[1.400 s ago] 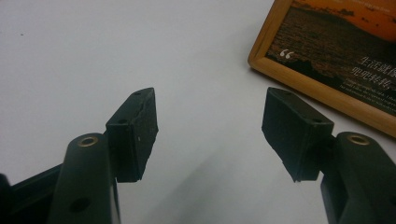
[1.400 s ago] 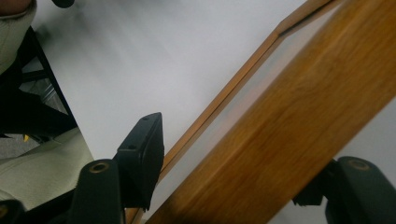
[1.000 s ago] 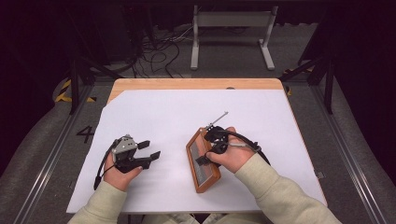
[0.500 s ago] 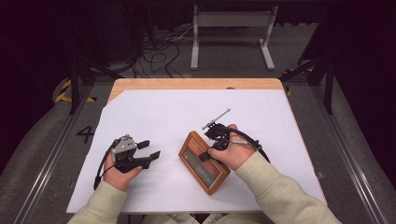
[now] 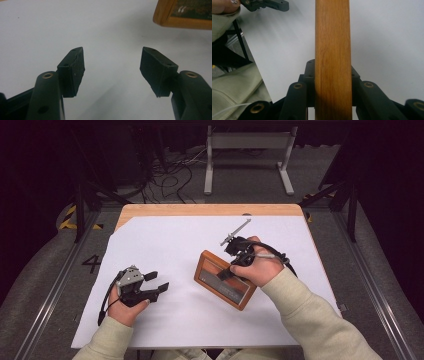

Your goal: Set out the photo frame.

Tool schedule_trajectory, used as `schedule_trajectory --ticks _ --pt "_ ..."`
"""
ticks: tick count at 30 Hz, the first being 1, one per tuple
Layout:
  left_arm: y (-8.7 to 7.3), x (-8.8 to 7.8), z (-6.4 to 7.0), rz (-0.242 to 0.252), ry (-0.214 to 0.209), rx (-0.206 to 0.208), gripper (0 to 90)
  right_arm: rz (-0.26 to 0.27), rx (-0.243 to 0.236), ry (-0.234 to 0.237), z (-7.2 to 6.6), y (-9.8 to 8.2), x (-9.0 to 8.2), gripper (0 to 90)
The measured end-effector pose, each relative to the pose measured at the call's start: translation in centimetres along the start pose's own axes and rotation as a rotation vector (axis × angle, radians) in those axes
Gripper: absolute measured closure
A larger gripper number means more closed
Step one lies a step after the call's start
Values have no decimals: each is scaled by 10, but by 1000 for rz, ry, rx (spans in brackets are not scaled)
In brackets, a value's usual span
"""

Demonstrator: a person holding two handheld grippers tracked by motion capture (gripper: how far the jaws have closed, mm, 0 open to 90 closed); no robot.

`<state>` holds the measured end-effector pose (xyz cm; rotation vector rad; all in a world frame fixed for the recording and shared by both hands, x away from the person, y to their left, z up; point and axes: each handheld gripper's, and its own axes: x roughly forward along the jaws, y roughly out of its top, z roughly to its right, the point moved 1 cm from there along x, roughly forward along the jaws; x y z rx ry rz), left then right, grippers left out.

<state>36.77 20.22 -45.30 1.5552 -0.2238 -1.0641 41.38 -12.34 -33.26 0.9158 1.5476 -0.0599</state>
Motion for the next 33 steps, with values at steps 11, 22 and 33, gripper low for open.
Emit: schedule_trajectory --ticks 11,22,33 --pt "-3 -5 -1 1 13 -12 366 -121 -301 -2 16 27 -15 717" --pt "-3 -3 -1 -6 3 -13 366 -190 -477 48 37 42 1 717" --pt "-3 -2 -3 -3 2 -2 367 -261 -544 86 50 41 28 716"
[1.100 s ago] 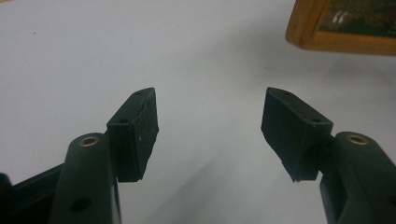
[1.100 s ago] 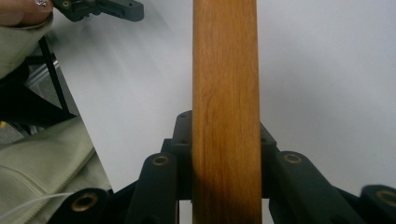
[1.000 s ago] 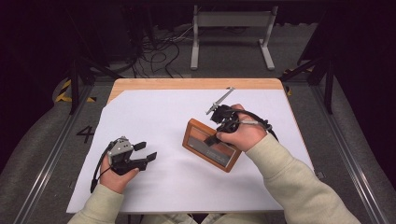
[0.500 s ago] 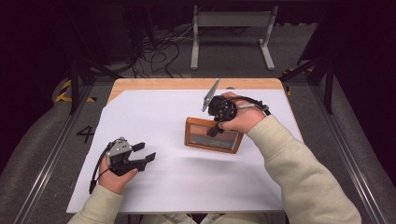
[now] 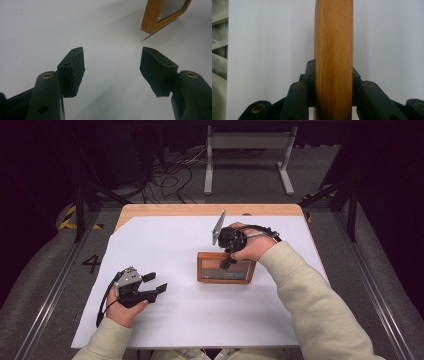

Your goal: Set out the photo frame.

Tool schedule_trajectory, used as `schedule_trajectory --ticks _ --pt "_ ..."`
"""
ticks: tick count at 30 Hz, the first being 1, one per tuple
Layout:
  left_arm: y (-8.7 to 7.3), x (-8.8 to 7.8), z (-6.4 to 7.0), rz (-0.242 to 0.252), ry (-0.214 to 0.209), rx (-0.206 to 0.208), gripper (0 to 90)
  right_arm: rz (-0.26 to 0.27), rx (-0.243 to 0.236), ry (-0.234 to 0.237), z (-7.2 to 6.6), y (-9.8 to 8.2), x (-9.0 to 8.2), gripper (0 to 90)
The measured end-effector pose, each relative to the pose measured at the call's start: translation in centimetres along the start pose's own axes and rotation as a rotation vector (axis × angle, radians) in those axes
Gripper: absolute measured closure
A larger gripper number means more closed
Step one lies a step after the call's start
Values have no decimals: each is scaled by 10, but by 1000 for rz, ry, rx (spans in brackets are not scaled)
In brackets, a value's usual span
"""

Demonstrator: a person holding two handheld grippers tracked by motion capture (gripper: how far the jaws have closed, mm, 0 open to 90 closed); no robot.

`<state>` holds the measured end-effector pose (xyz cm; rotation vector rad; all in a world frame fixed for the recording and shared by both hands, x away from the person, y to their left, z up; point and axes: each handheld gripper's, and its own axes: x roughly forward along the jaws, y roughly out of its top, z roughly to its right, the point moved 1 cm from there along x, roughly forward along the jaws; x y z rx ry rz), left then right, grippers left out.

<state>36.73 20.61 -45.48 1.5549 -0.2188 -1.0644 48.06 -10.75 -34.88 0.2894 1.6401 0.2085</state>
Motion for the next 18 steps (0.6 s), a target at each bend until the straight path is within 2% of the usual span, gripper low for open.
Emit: schedule_trajectory --ticks 4,10,12,13,14,16,18 --pt "0 0 0 0 0 -1 367 -18 -7 5 4 -2 9 715" --pt "0 0 1 -2 -2 -4 366 -9 -10 17 7 0 14 715" --pt "0 0 1 -3 -3 -7 366 -8 -14 7 9 0 14 715" --pt "0 0 1 -4 -3 -6 367 7 4 -10 11 -1 14 711" --pt "0 1 1 -3 -1 -6 367 7 4 -10 11 -1 14 711" --pt "0 1 1 -4 -5 -9 367 42 35 -19 14 -4 12 688" --pt "0 1 1 -3 -4 -7 366 49 35 -27 15 -5 12 675"
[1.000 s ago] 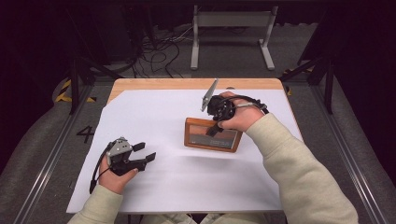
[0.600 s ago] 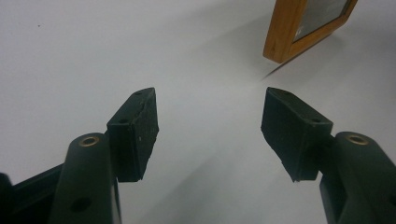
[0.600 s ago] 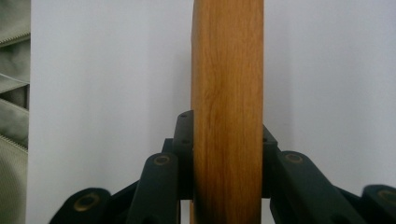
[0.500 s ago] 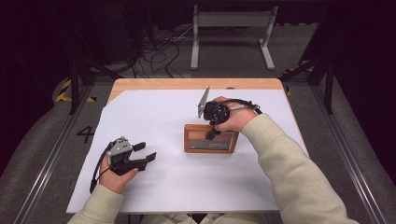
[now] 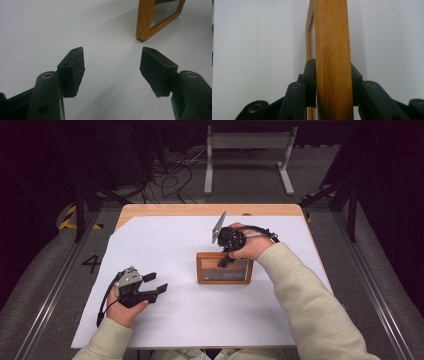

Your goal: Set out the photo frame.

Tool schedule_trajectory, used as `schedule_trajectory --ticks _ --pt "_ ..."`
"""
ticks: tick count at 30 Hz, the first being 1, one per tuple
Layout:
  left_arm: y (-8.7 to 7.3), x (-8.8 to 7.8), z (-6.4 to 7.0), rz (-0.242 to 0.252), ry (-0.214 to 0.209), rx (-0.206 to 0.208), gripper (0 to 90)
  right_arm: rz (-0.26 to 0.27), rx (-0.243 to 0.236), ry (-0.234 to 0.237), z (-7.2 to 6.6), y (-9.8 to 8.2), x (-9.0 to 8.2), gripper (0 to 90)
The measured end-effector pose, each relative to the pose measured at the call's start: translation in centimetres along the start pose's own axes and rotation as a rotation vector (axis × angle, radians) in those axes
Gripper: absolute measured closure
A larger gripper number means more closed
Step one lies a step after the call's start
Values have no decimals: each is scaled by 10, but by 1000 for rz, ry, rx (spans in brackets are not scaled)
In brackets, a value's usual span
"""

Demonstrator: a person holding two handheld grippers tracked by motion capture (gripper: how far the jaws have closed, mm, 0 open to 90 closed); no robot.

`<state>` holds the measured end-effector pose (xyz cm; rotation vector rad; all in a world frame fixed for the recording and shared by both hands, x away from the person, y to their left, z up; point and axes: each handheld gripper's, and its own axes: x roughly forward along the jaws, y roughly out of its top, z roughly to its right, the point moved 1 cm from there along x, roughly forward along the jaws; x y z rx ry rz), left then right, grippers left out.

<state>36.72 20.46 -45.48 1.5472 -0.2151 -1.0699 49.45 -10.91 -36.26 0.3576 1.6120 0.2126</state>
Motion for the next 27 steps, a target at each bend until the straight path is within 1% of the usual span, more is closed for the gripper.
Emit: schedule_trajectory --ticks 1,3,4,5,6,7,8,9,10,12,14,15,16,17,18,19,20,21,23,24,25,27 --pt "0 0 0 1 -2 1 367 8 6 -16 1 -1 -1 654" --pt "0 1 1 -4 -7 -2 367 26 26 -27 2 -3 -2 604" --pt "0 1 0 0 -3 5 366 35 33 -37 2 -4 -2 554" --pt "0 1 0 0 -4 2 366 46 52 -49 2 -5 -2 502" --pt "1 1 -1 2 -2 5 366 60 55 -62 3 -6 -2 458" --pt "1 1 -1 2 -1 5 365 74 72 -71 3 -7 -2 432" --pt "1 2 -1 2 -4 3 365 90 85 -85 4 -8 -3 383" --pt "1 2 0 1 -5 0 364 109 91 -97 5 -10 -4 354" --pt "1 1 0 1 -6 0 364 122 102 -123 4 -10 -6 336" --pt "1 1 0 1 -9 -2 363 154 116 -151 3 -14 -12 310" --pt "1 1 0 1 -10 -7 360 203 140 -182 -2 -18 -18 269" --pt "1 1 0 2 -8 -3 358 228 145 -188 -3 -20 -20 246" --pt "2 0 1 0 -8 -3 357 251 165 -203 -6 -24 -23 226" --pt "2 0 1 3 -6 1 354 272 179 -228 -11 -28 -27 214" --pt "3 0 1 8 -6 2 351 283 187 -241 -13 -32 -30 208" --pt "3 -1 1 6 -8 2 345 309 205 -264 -17 -37 -34 200" --pt "4 -1 3 3 -11 -7 339 326 212 -278 -20 -41 -37 197" --pt "5 -2 3 4 -13 -1 328 352 224 -296 -25 -47 -41 197" --pt "6 -1 4 5 -21 -7 311 393 248 -317 -35 -57 -47 196" --pt "6 -1 5 3 -19 4 303 400 249 -323 -37 -61 -48 196" --pt "7 0 6 -1 -21 -2 294 416 254 -331 -42 -66 -51 194" --pt "8 0 6 -1 -23 10 278 437 262 -348 -49 -75 -55 186"
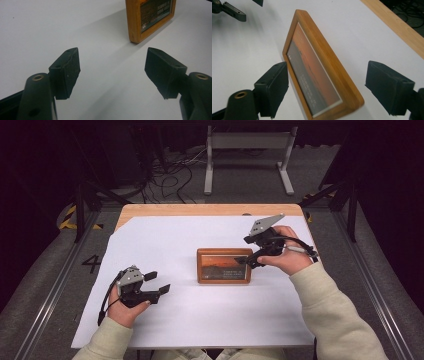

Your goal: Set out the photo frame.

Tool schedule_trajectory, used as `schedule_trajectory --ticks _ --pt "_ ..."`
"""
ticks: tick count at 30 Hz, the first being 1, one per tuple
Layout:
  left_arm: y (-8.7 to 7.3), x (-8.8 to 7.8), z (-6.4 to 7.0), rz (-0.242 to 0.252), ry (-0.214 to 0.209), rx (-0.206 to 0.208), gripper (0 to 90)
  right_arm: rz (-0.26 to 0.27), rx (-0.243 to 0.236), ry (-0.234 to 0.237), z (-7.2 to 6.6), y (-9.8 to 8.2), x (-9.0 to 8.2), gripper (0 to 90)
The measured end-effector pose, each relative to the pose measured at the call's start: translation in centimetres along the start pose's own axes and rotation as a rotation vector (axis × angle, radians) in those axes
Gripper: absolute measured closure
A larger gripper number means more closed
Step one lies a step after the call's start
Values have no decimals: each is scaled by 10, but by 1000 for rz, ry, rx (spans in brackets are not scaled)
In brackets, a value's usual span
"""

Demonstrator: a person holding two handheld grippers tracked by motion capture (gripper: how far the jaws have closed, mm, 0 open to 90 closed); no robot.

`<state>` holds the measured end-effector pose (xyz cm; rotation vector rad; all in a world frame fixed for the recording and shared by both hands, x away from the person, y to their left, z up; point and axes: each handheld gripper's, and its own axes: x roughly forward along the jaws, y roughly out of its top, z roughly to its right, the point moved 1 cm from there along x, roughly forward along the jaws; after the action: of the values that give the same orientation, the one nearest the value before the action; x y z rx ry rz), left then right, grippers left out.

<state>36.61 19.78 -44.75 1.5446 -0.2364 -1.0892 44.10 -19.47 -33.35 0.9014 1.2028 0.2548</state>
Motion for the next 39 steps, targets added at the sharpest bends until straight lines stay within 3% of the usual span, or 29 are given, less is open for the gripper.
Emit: schedule_trajectory --ticks 4,11,16,19,29,39 --pt "1 1 1 -6 -9 18 236 33 17 -29 -3 -13 -16 171" --pt "2 0 3 -2 -21 6 183 64 51 -51 -7 -37 -41 157" --pt "3 -1 4 7 -20 6 176 88 79 -64 -9 -51 -49 156" --pt "4 -2 5 16 -21 1 173 118 106 -96 -10 -68 -56 156" --pt "5 -3 5 28 -21 8 173 191 175 -136 -15 -110 -51 173" --pt "3 -5 4 46 -22 -6 181 235 190 -177 -21 -144 -38 173"
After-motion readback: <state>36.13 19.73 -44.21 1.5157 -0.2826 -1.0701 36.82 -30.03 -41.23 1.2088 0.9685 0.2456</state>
